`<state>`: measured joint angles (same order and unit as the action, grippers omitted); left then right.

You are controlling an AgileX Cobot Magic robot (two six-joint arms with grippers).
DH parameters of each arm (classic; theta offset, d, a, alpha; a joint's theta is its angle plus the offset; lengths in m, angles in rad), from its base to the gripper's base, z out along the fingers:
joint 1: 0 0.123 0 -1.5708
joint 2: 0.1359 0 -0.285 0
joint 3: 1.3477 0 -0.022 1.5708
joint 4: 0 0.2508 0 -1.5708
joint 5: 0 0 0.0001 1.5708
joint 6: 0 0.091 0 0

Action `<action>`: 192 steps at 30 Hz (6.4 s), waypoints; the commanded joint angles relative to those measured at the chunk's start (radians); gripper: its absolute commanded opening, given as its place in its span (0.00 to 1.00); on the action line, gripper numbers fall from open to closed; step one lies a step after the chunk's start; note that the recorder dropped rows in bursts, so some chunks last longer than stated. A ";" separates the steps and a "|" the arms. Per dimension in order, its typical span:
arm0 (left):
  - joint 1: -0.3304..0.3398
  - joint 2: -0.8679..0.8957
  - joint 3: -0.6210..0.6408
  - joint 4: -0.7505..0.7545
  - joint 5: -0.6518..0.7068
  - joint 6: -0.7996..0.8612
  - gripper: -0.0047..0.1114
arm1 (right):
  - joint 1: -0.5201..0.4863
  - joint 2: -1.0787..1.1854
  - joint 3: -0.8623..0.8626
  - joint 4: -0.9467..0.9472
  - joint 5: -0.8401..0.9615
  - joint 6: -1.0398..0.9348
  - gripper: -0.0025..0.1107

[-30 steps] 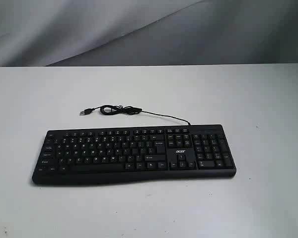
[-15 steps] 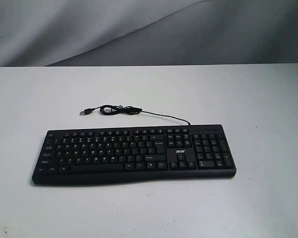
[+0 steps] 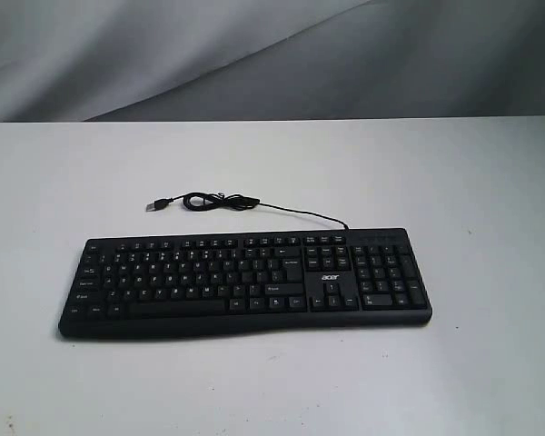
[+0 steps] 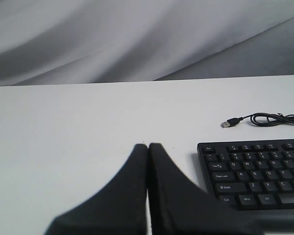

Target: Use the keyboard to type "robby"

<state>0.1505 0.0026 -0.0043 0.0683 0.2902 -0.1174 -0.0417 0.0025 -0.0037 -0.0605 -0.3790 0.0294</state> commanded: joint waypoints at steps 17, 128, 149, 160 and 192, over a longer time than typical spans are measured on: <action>0.002 -0.003 0.004 -0.008 -0.005 -0.004 0.04 | -0.002 0.183 -0.222 -0.387 0.091 0.811 0.02; 0.002 -0.003 0.004 -0.008 -0.005 -0.004 0.04 | 0.799 2.482 -2.121 0.431 1.259 -0.916 0.02; 0.002 -0.003 0.004 -0.008 -0.005 -0.004 0.04 | 0.799 2.500 -2.121 0.433 1.257 -0.913 0.02; 0.002 -0.003 0.004 -0.008 -0.005 -0.004 0.04 | 0.799 2.505 -2.121 0.442 1.270 -0.913 0.02; 0.002 -0.003 0.004 -0.008 -0.005 -0.004 0.04 | 0.742 2.216 -1.714 0.359 1.065 -0.914 0.02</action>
<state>0.1505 0.0026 -0.0043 0.0683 0.2902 -0.1174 0.7153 2.2521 -1.7805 0.2800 0.7440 -0.8645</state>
